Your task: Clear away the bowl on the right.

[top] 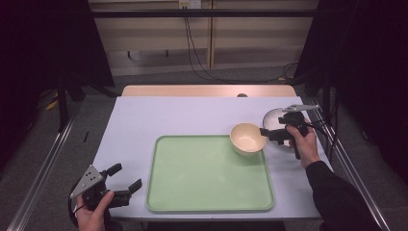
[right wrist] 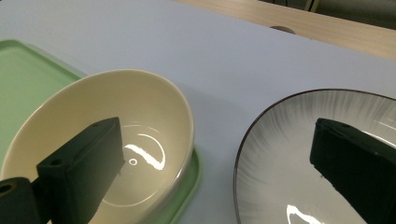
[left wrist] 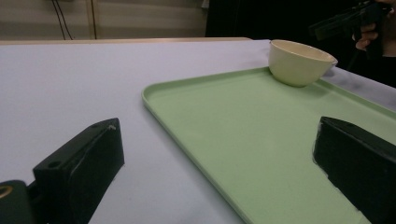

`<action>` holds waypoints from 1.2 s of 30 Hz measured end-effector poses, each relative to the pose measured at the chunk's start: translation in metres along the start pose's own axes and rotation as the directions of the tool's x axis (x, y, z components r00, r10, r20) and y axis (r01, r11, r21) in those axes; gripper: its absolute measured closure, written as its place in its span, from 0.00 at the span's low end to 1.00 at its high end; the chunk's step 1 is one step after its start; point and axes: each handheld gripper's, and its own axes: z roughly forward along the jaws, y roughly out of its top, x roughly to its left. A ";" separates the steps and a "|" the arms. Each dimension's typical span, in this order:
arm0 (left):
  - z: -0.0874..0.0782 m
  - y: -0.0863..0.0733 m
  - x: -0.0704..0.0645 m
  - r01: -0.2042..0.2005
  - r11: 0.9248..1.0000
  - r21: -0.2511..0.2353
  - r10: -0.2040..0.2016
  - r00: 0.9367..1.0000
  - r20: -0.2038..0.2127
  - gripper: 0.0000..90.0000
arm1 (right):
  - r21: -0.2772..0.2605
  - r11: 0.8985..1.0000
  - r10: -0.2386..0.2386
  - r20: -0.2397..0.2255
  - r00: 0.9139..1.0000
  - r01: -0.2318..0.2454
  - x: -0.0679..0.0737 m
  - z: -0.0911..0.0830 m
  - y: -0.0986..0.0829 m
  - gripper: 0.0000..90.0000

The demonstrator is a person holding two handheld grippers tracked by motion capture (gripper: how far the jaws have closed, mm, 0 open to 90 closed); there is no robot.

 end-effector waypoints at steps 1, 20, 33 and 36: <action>0.000 0.000 0.000 0.000 1.000 0.000 0.000 1.000 -0.001 0.02 | -0.001 1.000 -0.002 -0.001 1.000 0.002 0.000 -0.001 0.000 0.02; 0.000 0.000 -0.002 0.012 1.000 -0.014 -0.012 1.000 -0.013 0.02 | -0.088 0.996 0.028 0.040 0.999 -0.025 -0.001 -0.045 -0.028 0.02; 0.000 0.000 -0.002 0.010 1.000 -0.012 -0.010 1.000 -0.021 0.02 | -0.127 0.991 0.046 0.048 0.998 -0.040 0.000 -0.071 -0.047 0.02; 0.000 0.000 -0.002 0.017 1.000 -0.018 -0.018 1.000 -0.023 0.02 | -0.133 0.990 0.054 0.046 0.997 -0.047 0.001 -0.076 -0.053 0.02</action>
